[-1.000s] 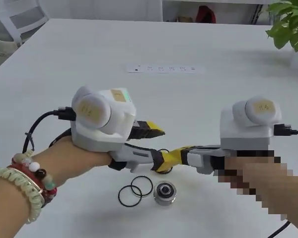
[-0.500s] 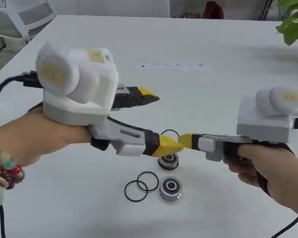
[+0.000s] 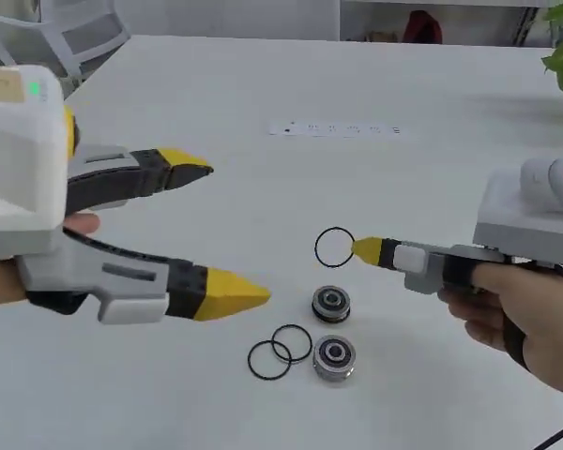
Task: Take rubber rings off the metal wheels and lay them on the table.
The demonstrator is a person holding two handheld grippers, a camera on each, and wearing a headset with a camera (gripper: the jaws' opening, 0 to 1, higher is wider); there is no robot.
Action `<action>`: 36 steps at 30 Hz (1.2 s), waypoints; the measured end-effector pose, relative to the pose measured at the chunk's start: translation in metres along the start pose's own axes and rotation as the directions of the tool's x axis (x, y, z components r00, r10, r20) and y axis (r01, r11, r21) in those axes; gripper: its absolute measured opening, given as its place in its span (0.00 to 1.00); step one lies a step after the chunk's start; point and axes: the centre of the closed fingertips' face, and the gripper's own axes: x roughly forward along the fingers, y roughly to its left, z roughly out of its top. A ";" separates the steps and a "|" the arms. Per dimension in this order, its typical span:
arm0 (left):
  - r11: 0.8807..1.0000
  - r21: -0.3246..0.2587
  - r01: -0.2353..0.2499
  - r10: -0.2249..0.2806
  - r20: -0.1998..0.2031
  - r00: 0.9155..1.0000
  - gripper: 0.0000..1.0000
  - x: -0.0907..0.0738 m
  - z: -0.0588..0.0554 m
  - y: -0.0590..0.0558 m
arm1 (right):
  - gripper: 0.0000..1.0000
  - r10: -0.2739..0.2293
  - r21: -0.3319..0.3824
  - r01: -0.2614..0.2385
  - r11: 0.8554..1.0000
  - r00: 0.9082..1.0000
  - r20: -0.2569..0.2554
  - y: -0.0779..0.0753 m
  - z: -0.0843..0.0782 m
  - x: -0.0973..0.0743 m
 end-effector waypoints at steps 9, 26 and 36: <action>0.994 -0.052 -0.098 0.095 -0.048 0.994 0.85 -0.036 -0.033 0.004 | 0.00 0.044 0.010 -0.044 0.999 0.999 0.000 0.012 0.000 0.001; 0.947 -0.229 -0.223 0.206 -0.097 0.974 0.83 -0.067 -0.087 0.000 | 0.00 0.116 -0.016 -0.118 0.993 0.988 -0.099 0.037 -0.024 0.011; 0.941 -0.268 -0.207 0.189 -0.093 0.978 0.83 -0.062 -0.090 -0.012 | 0.00 0.141 -0.045 -0.152 0.987 0.972 -0.189 0.047 -0.048 0.018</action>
